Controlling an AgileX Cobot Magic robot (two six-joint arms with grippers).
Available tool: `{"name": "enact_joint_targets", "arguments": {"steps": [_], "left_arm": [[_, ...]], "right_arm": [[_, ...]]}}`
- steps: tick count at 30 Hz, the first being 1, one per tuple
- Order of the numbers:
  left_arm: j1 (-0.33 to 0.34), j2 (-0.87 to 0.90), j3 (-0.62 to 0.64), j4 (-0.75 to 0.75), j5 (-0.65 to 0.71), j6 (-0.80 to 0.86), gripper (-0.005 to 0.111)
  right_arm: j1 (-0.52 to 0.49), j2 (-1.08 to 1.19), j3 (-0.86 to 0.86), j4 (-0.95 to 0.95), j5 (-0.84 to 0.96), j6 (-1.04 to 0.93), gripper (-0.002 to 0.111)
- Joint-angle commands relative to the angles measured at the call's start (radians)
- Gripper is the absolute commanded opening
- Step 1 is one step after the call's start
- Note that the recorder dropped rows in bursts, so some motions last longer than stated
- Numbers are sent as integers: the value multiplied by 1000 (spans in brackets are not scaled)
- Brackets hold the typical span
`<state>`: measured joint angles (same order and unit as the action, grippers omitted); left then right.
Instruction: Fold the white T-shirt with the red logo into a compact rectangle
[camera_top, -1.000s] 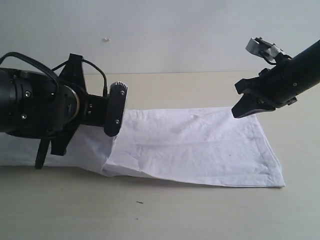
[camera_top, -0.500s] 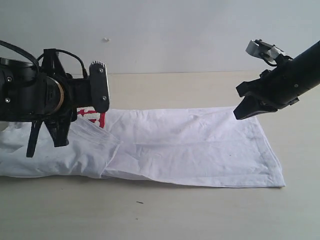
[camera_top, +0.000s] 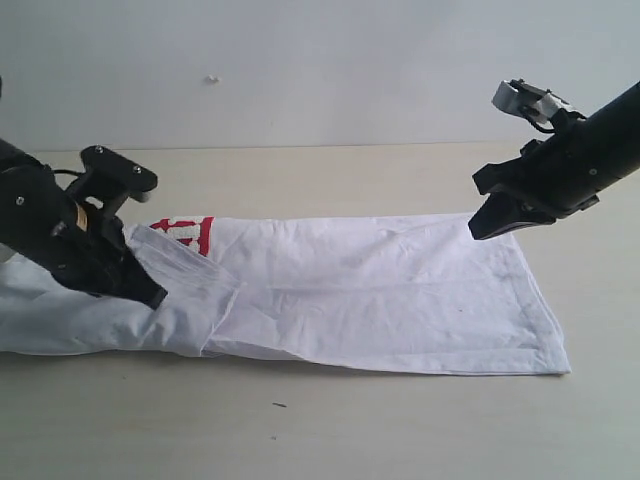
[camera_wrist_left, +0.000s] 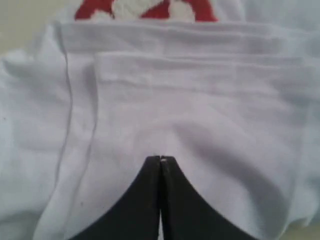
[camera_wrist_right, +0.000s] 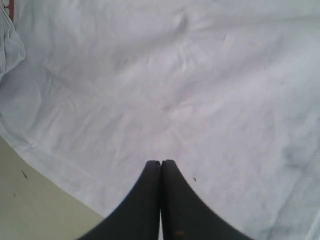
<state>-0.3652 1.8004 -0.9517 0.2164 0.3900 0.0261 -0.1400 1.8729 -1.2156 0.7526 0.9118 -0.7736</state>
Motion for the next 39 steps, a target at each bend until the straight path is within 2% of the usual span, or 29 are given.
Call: {"name": "enact_joint_targets", "arguments": {"steps": [1, 6, 11, 13, 16, 19, 20, 25, 28, 31, 39], "left_arm": [[43, 43, -2, -297, 76, 322, 0], [46, 95, -2, -355, 101, 390, 0], [46, 69, -17, -355, 81, 382, 0], [46, 36, -29, -355, 71, 331, 3], [64, -16, -63, -355, 79, 263, 23], [93, -62, -88, -357, 106, 226, 55], [109, -72, -94, -357, 116, 211, 60], [221, -86, -95, -376, 130, 136, 46], [300, -80, -95, -426, 146, 138, 46], [374, -77, -89, -486, 152, 185, 46], [548, -59, -86, -776, 198, 397, 48]], "right_arm": [[0, -10, 2, -5, -20, -1, 0], [0, -10, 2, -5, -21, 1, 0], [0, -10, 2, -5, -18, 1, 0], [0, -10, 2, -5, -18, 1, 0], [0, -10, 2, -5, -18, 1, 0], [0, -10, 2, -5, -18, 1, 0], [0, -10, 2, -5, -18, 1, 0], [0, -10, 2, -5, -18, 1, 0], [0, -10, 2, -5, -18, 1, 0], [0, -10, 2, -5, -18, 1, 0], [0, -10, 2, -5, -18, 1, 0]]}}
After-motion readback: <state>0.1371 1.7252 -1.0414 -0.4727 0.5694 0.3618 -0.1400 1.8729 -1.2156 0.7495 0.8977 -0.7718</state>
